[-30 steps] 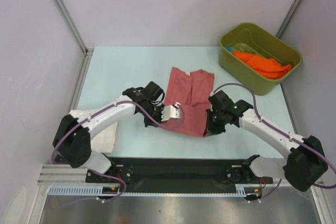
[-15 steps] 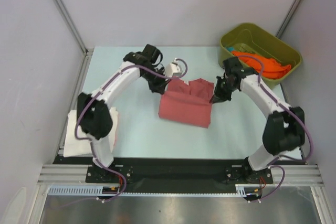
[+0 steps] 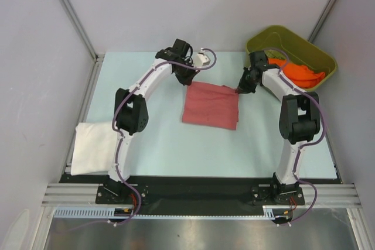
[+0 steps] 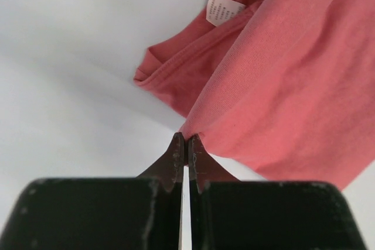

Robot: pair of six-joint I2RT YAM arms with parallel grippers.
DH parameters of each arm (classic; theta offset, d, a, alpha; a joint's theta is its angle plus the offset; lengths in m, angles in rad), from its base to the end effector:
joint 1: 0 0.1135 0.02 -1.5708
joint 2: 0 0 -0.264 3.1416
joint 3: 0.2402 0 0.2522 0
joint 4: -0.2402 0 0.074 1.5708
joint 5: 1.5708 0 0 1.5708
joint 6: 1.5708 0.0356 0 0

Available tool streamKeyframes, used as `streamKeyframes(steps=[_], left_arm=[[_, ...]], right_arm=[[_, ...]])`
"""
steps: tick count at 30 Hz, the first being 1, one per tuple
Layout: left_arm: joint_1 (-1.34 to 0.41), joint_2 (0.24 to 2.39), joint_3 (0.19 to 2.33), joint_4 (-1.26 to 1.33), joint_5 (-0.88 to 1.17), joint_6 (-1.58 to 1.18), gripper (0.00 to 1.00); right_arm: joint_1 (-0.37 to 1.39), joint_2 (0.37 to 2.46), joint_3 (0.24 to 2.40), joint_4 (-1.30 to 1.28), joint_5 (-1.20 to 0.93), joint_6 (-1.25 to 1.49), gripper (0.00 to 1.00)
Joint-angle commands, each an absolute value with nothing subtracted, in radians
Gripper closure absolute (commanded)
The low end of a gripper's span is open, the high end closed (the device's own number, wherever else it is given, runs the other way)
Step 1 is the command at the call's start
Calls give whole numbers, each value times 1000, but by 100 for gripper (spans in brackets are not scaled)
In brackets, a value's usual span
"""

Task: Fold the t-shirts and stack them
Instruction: Fold the tshirt, then neatly place the folded tshirt to the corner

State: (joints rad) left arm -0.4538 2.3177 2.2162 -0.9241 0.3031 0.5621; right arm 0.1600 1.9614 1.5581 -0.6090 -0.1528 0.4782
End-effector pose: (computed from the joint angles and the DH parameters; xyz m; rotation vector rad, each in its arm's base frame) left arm 0.4493 -0.2310 0.2498 1.3411 2.1844 -0.3518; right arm 0.4209 0.0734 0.2241 0.3591 2.6019 0.4271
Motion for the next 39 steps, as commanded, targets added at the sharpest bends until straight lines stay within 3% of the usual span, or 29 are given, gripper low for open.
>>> streamKeyframes(steps=[1, 2, 3, 4, 5, 6, 8, 12, 17, 27, 32, 34, 39], left_arm=[[-437, 2329, 2232, -826, 229, 508, 99], [-437, 2335, 2229, -809, 218, 490, 100], [-436, 2345, 2229, -793, 192, 480, 92], [-437, 2350, 2229, -746, 175, 470, 78], [-437, 2355, 2229, -718, 152, 442, 49], [-436, 2359, 2232, -688, 85, 425, 40], [-430, 2365, 2268, -628, 39, 356, 26], [-399, 2303, 2234, -643, 106, 215, 24], [-394, 2154, 1894, -607, 254, 34, 32], [-391, 2158, 1723, -529, 370, -175, 29], [-397, 2207, 1709, -505, 413, -228, 30], [-402, 2223, 1697, -479, 449, -253, 30], [-413, 2261, 1669, -443, 498, -304, 30]], right_arm=[[141, 2009, 1634, -563, -88, 500, 100], [141, 2028, 1644, -561, -78, 505, 98], [141, 2037, 1655, -551, -60, 514, 90], [140, 2043, 1661, -546, -49, 520, 77], [141, 2054, 1670, -545, -32, 531, 55], [141, 2057, 1678, -538, -9, 537, 46], [143, 2049, 1709, -531, -2, 546, 40], [198, 1942, 1688, -511, 119, 480, 38], [279, 1842, 1487, -515, 170, 463, 40], [239, 1825, 1253, -401, -24, 511, 32], [190, 1878, 1212, -324, -138, 523, 36], [184, 1896, 1193, -299, -166, 531, 42], [186, 1888, 1137, -247, -186, 560, 42]])
